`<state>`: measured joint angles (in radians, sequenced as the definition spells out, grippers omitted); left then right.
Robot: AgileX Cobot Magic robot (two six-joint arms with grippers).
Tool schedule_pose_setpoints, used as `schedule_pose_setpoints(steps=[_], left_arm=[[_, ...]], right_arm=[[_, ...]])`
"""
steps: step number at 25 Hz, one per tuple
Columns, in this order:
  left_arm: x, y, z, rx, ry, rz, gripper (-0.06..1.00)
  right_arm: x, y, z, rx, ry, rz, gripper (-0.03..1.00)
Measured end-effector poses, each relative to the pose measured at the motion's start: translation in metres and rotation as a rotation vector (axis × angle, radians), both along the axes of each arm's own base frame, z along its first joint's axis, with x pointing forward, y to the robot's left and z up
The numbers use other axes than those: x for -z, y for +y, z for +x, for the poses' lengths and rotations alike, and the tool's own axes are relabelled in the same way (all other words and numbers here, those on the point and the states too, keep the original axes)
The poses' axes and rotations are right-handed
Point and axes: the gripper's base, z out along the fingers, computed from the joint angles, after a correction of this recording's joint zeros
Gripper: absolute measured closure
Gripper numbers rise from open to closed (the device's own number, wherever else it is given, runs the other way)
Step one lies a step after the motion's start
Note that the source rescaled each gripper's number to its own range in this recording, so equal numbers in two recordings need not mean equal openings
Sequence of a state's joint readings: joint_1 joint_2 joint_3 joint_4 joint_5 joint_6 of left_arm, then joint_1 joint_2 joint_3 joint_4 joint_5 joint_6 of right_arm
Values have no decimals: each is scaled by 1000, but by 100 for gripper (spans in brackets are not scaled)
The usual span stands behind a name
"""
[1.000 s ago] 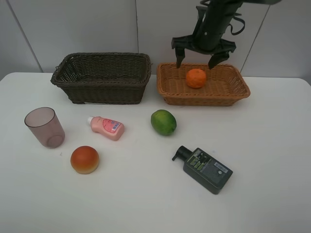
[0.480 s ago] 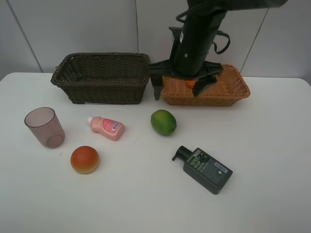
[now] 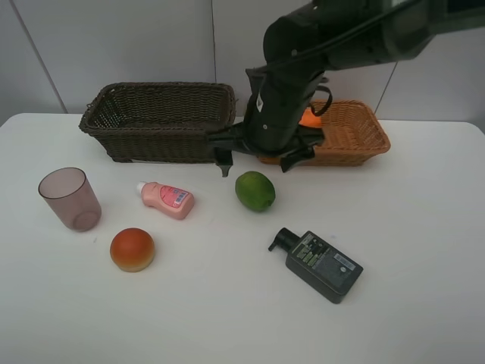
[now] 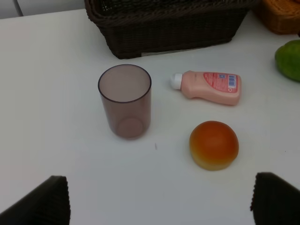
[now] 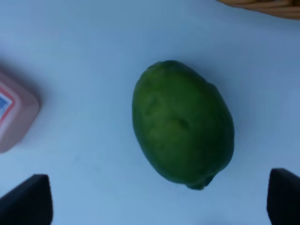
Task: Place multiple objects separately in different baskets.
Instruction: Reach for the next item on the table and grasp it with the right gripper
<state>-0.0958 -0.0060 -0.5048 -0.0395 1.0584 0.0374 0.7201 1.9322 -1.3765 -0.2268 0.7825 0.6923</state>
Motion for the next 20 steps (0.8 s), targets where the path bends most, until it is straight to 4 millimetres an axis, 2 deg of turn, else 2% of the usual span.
schedule_pose_setpoints(steps=[6,15,20], left_arm=[[0,0,0,0,0,0,-5],[0,0,0,0,0,0,-5],[0,0,0,0,0,0,-5]], right_arm=[[20,-2,-1,-31,-60,18,-3],[46,-7,11,-58,-69,-32,-3],[46,-5,14,-69,-95,-8,-3]])
